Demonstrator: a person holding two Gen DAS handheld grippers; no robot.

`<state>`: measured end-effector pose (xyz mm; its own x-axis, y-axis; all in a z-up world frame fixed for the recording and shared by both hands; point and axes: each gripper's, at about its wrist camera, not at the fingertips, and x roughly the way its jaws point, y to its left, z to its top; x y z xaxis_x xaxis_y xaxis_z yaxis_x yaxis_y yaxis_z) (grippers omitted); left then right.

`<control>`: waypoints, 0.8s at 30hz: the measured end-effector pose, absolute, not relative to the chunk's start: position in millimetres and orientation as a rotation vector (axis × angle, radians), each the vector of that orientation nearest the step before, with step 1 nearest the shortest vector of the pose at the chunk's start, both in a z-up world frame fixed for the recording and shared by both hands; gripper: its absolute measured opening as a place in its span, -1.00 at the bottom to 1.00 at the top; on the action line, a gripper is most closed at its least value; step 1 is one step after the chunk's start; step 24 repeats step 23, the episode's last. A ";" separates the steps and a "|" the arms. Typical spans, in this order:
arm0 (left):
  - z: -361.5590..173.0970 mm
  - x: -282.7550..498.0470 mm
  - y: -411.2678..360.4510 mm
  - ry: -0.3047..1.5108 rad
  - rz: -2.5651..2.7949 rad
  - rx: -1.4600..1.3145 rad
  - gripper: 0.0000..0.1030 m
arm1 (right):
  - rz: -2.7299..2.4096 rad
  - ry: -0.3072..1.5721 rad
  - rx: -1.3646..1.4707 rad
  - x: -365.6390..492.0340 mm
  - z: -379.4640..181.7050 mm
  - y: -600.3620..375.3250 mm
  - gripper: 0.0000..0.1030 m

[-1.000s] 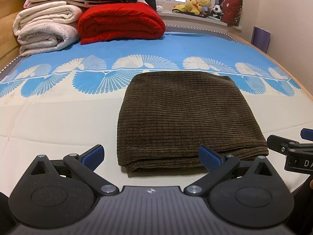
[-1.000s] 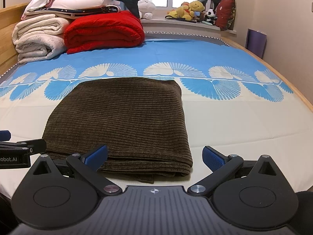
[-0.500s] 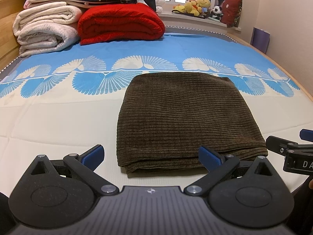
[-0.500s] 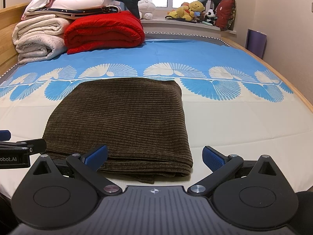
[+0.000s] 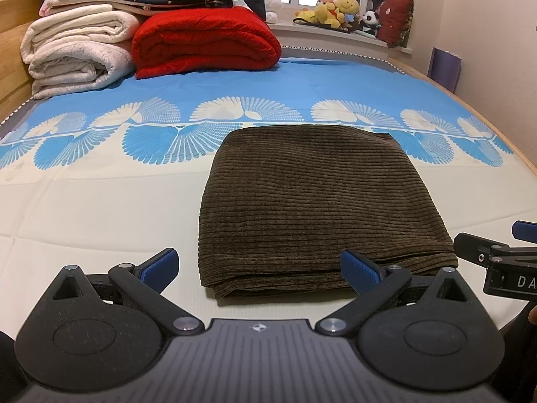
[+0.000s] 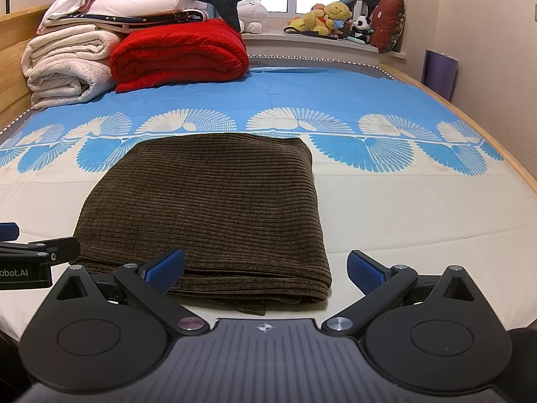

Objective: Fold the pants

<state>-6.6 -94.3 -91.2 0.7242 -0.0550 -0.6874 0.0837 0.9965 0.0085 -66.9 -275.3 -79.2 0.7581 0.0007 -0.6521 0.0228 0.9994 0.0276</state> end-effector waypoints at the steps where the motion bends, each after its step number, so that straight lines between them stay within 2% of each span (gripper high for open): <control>1: -90.9 -6.3 -94.5 0.757 -0.077 0.040 0.99 | -0.011 0.710 0.034 -67.0 -79.2 -275.8 0.98; 24: -89.9 -7.3 -95.4 0.748 -0.079 0.044 0.99 | -0.012 0.711 0.034 -67.0 -79.3 -274.9 0.98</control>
